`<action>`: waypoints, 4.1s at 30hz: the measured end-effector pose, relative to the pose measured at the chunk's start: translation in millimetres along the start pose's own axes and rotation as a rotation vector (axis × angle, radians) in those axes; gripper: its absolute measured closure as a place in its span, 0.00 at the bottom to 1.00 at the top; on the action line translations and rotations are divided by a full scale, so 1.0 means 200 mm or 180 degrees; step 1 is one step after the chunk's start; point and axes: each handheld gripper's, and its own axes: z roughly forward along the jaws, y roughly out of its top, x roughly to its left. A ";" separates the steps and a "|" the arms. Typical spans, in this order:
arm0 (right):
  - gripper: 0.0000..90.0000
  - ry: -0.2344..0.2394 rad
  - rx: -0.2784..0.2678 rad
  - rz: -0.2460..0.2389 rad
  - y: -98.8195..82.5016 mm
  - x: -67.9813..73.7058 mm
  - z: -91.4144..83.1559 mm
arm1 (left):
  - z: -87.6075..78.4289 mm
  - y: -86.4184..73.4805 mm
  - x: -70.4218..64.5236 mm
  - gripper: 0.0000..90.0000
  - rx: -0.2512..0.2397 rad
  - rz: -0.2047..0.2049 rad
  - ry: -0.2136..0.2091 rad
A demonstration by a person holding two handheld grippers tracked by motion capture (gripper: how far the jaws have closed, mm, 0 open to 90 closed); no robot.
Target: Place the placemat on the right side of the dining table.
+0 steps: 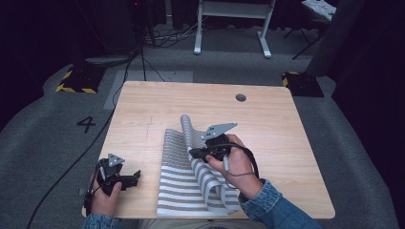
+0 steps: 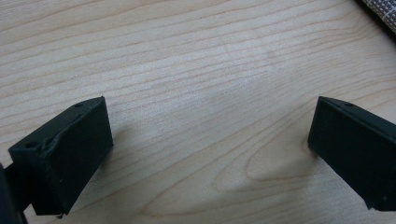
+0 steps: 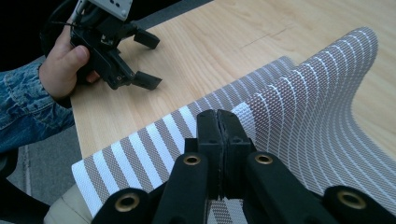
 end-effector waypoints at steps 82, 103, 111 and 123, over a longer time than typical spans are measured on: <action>1.00 -0.1466 -0.0326 0.0322 -0.40 -0.64 -1.00 | -0.01 -0.01 0.00 0.00 0.0016 0.0000 -0.0015; 0.93 -0.0726 0.0012 0.0457 -0.60 -0.56 -0.53 | -0.01 -0.01 0.00 0.00 0.0016 0.0000 -0.0015; 0.56 -0.0679 -0.0445 0.0718 -0.59 -0.50 -0.64 | -0.01 -0.01 0.00 0.00 0.0017 0.0003 -0.0015; 0.43 -0.1454 -0.0011 0.1180 -0.92 -0.60 -0.69 | -0.01 0.00 0.00 0.00 0.0020 0.0006 -0.0009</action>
